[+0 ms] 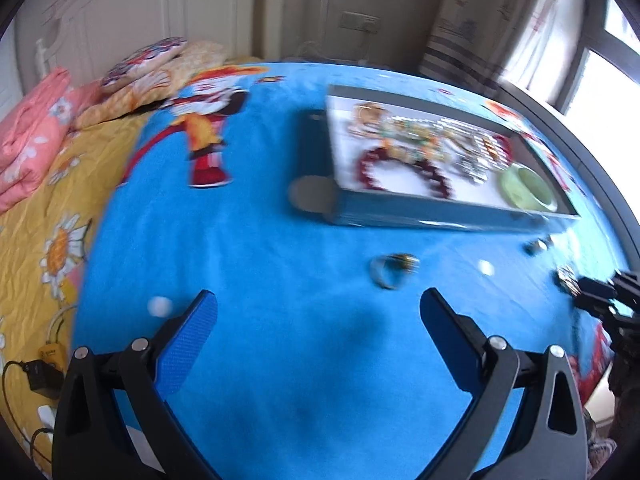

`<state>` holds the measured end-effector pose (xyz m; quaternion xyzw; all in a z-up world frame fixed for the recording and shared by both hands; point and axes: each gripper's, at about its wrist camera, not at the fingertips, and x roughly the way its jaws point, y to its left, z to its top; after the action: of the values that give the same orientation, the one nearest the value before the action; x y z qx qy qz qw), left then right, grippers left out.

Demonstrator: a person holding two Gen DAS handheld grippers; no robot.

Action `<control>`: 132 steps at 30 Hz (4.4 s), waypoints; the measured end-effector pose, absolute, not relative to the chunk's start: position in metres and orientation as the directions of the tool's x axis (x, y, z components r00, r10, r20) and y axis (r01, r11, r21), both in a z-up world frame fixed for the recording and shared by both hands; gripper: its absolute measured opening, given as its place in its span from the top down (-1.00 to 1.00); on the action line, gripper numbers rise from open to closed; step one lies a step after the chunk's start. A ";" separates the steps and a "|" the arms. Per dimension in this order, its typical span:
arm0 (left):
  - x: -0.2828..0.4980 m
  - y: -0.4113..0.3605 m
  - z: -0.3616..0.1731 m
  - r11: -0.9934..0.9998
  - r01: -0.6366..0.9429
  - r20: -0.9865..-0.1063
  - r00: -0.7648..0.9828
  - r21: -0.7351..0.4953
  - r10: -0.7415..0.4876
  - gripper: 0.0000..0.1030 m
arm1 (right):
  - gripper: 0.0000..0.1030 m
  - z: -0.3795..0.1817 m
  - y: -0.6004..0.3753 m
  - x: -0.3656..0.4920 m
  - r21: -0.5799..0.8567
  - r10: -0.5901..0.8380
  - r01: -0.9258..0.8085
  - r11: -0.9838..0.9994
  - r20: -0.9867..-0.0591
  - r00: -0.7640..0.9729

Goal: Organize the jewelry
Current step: 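Grasp the gold ring with the left gripper while the right gripper holds the brooch, then carry the gold brooch and gold ring into the tray and release both, then grasp a pearl earring with the right gripper while the left gripper grasps another pearl earring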

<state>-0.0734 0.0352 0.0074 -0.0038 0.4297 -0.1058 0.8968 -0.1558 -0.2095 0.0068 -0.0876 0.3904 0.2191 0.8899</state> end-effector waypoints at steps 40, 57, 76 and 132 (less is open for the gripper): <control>-0.054 -0.039 0.059 0.907 0.421 -0.673 0.670 -0.003 -0.314 0.56 | -0.01 0.032 -0.192 -0.150 0.085 0.402 -0.497 0.864 -0.710 0.578; 0.005 -0.029 0.045 0.925 0.375 -0.714 0.633 -0.054 -0.299 0.56 | 0.73 0.052 -0.168 -0.133 -0.076 0.313 -0.471 0.879 -0.653 0.690; -0.011 -0.017 0.032 0.947 0.316 -0.690 0.672 -0.060 -0.268 -0.30 | 0.30 0.047 -0.151 -0.049 0.088 0.412 -0.493 0.866 -0.683 0.602; -0.066 -0.153 0.002 0.829 0.559 -0.776 0.531 0.018 -0.341 0.33 | 0.71 0.016 -0.223 -0.108 0.049 0.259 -0.336 0.941 -0.745 0.615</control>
<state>-0.0662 -0.1530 0.0024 0.1331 0.4084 -0.2602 0.8648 -0.1080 -0.2225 0.0162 -0.0474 0.4062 0.1656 0.8974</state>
